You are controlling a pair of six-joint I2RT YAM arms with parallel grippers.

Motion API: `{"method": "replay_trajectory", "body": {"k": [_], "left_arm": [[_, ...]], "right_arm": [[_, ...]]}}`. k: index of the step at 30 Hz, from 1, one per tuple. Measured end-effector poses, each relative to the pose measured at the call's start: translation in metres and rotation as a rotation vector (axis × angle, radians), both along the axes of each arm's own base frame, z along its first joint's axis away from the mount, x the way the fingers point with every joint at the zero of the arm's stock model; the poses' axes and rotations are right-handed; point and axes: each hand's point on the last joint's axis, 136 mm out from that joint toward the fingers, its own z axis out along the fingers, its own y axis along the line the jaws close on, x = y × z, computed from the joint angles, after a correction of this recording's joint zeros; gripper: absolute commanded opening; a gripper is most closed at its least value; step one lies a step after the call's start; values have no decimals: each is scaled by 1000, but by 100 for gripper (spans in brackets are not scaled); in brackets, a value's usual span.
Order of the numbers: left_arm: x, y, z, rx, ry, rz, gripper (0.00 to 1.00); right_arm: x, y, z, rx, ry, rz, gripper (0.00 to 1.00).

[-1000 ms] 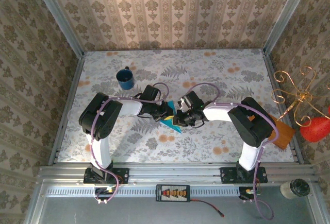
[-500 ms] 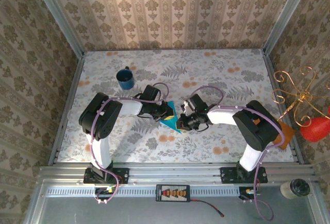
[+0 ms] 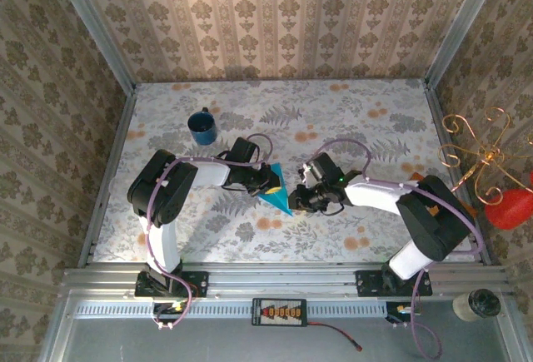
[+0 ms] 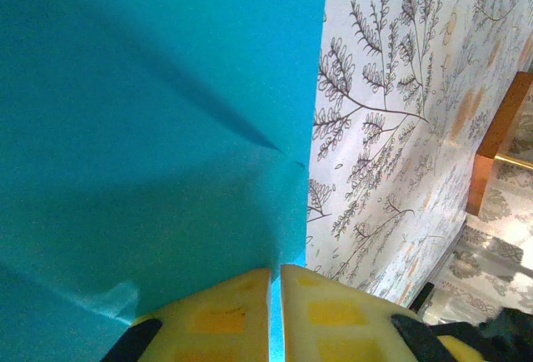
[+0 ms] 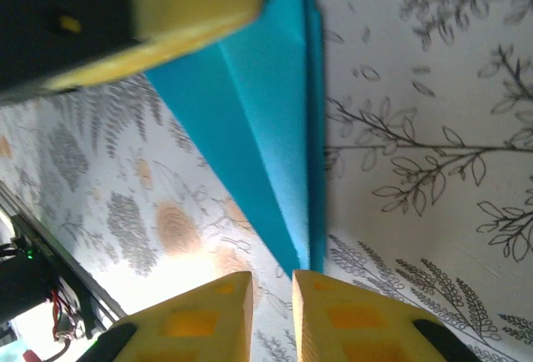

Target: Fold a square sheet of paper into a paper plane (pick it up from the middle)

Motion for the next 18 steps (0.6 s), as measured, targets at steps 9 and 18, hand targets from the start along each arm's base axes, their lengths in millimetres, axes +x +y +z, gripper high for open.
{"method": "replay_trajectory", "body": {"k": [9,18], "left_arm": [[0,0,0,-10,-3,-2,12],[0,0,0,-10,-3,-2,12]], "right_arm": [[-2,-5,-18,-43,52,-17,22],[-7,-2,-20,-23,78,1,16]]}}
